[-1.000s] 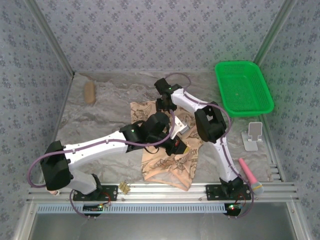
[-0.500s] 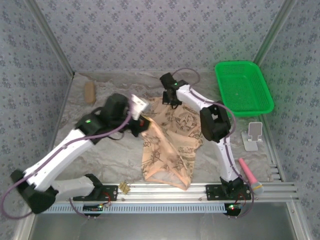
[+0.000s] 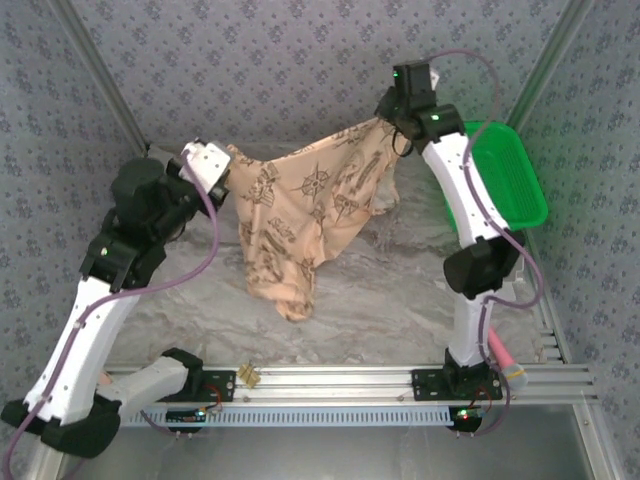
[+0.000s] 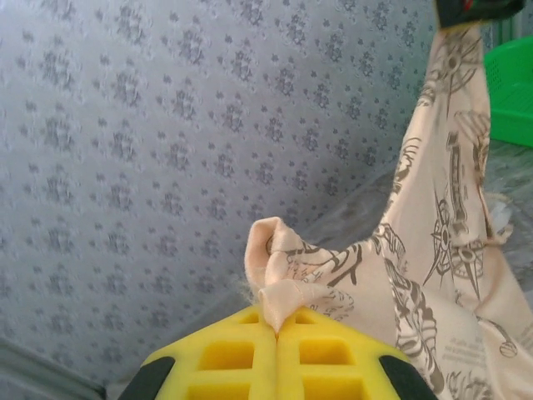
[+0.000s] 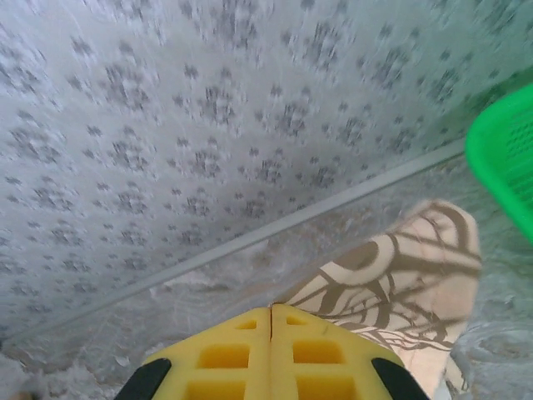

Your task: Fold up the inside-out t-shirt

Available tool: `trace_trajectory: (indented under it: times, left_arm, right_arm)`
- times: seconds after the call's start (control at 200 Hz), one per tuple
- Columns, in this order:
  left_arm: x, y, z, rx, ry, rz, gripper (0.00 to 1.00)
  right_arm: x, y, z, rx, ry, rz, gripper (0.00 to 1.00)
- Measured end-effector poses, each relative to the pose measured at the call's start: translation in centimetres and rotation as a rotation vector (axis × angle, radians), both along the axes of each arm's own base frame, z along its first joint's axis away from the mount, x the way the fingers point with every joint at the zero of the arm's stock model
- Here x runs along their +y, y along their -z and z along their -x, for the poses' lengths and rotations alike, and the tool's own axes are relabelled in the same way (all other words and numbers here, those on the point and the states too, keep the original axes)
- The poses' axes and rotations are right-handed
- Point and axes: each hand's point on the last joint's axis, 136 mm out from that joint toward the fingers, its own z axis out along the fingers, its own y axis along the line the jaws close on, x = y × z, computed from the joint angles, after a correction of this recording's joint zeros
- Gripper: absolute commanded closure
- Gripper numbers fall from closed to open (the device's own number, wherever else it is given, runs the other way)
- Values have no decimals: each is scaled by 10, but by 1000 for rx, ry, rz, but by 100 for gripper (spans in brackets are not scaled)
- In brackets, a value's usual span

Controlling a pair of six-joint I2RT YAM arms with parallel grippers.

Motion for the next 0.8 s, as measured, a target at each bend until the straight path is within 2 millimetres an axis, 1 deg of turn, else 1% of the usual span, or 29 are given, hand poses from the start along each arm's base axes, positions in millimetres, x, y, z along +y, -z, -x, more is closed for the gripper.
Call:
trace_trajectory:
  times: [0.03,0.065,0.11,0.175,0.24,0.335,0.41,0.485,0.5,0.575,0.61,0.65,0.695,0.725,0.755,0.8]
  left_arm:
    - [-2,3,-2,1,10,-22,100]
    - [-3,9,-2,7,20,-42,100]
    - [-4,15,0,14,32,-56,100]
    - [-6,25,4,28,53,-61,100]
    - [-8,40,11,51,80,-59,100]
    - [-9,70,26,104,114,-50,100]
    - [-9,95,40,147,143,-41,100]
    - [-10,126,56,198,181,-34,100]
    - [-11,133,60,213,189,-31,100]
    - [-13,165,77,284,223,-11,100]
    - [-14,178,84,319,233,-3,100]
    - [-14,191,91,360,237,6,100]
    - [-12,197,95,389,231,16,100]
    - [-11,198,96,399,223,21,100]
    - [-9,198,95,400,211,26,100]
    - [-6,195,93,393,187,23,100]
  right_arm:
    - [-6,-4,9,-6,7,0,100]
    - [-12,-5,20,-5,14,2,100]
    - [-18,1,36,6,17,6,100]
    - [-26,18,59,35,25,12,100]
    - [-34,43,80,80,33,17,100]
    - [-42,88,105,164,46,22,100]
    - [-40,130,122,242,44,16,100]
    - [-31,179,144,342,21,26,100]
    - [-27,192,151,372,11,31,100]
    - [-16,242,181,498,-25,52,100]
    - [-12,261,194,552,-39,57,100]
    - [-13,279,205,603,-42,61,100]
    - [-17,290,213,639,-32,62,100]
    - [-20,293,215,651,-25,66,100]
    - [-23,292,215,652,-17,67,100]
    - [-25,286,211,629,-8,60,100]
